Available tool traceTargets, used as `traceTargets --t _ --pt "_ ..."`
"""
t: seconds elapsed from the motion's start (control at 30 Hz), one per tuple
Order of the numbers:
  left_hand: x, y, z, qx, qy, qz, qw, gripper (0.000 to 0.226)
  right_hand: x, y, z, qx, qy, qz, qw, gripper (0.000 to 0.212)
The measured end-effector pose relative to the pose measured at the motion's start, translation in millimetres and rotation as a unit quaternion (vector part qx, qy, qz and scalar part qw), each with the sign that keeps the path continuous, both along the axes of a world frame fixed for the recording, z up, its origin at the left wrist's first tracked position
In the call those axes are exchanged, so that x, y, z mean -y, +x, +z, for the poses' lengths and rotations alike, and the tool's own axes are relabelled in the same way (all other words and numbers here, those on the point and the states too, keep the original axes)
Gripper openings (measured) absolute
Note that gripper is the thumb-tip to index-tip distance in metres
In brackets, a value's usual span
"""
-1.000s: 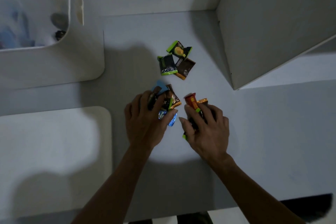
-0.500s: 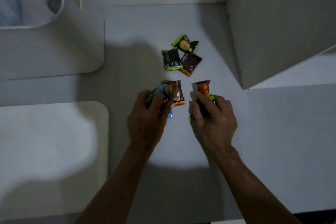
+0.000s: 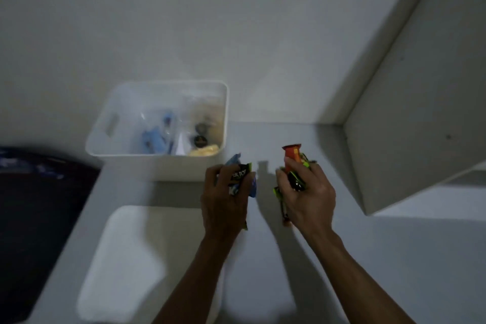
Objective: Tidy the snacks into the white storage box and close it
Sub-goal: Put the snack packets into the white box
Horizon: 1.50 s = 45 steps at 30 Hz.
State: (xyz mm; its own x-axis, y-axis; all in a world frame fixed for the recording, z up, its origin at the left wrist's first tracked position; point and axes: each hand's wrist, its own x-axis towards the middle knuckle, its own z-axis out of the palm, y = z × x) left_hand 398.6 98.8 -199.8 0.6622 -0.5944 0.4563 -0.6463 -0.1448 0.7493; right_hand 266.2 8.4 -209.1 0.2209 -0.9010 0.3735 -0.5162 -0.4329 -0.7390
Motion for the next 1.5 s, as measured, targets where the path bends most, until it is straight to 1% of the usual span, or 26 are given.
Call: traceTargets --t 0.1,0.17,0.27,0.4,0.57,0.67,0.73,0.8,0.87,0.97,1.0,1.07,1.13,1.2,1.27,1.37,1.43,1.5 --pt "-5 60 48 0.041 -0.042 0.045 0.997 0.022 -2 65 52 0.034 -0.043 0.037 0.998 0.029" --pt "-7 103 69 0.059 -0.047 0.074 0.994 0.022 -6 109 81 0.047 -0.059 0.056 0.996 0.029" --pt "-4 154 86 0.017 -0.029 0.082 0.996 0.025 -11 166 105 0.036 -0.063 0.074 0.995 0.029" --pt "13 192 76 -0.015 0.045 0.094 0.994 0.027 -5 218 97 -0.023 -0.047 0.079 0.996 0.032" --pt "33 209 48 -0.043 0.145 0.057 0.987 0.030 11 236 59 -0.097 -0.003 0.066 0.993 0.037" --pt "31 212 40 -0.055 0.178 0.015 0.982 0.030 7 232 46 -0.125 0.022 0.070 0.989 0.038" --pt "24 211 38 -0.052 0.185 0.013 0.981 0.036 0 226 46 -0.099 0.015 0.051 0.994 0.033" --pt "19 207 40 -0.057 0.173 0.025 0.983 0.038 -6 220 49 -0.072 0.006 0.037 0.997 0.029" --pt "14 201 44 -0.060 0.149 0.021 0.987 0.035 -11 212 53 -0.062 0.013 0.038 0.997 0.031" --pt "10 191 48 -0.052 0.107 0.001 0.993 0.032 -15 195 62 -0.061 0.025 0.043 0.997 0.045" --pt "10 187 50 -0.053 0.096 0.003 0.994 0.032 -15 188 65 -0.063 0.026 0.043 0.997 0.046" --pt "12 173 56 -0.054 0.078 0.007 0.995 0.035 -13 171 70 -0.060 0.030 0.036 0.997 0.039" --pt "14 154 65 -0.035 0.043 0.002 0.998 0.037 -7 149 71 -0.048 0.038 0.024 0.998 0.036" --pt "18 130 71 -0.005 -0.009 -0.011 1.000 0.035 1 121 67 -0.040 0.039 0.010 0.998 0.036" --pt "24 100 72 0.022 -0.040 -0.021 0.999 0.029 12 89 59 -0.049 0.044 -0.001 0.998 0.037" --pt "36 56 53 0.021 -0.018 -0.043 0.999 0.029 33 35 42 -0.075 0.068 -0.021 0.995 0.039" --pt "43 30 29 0.008 0.007 -0.071 0.997 0.032 50 3 27 -0.088 0.087 -0.031 0.992 0.039" --pt "49 4 -4 0.016 0.046 -0.093 0.994 0.036 66 -24 8 -0.095 0.104 -0.029 0.990 0.040"
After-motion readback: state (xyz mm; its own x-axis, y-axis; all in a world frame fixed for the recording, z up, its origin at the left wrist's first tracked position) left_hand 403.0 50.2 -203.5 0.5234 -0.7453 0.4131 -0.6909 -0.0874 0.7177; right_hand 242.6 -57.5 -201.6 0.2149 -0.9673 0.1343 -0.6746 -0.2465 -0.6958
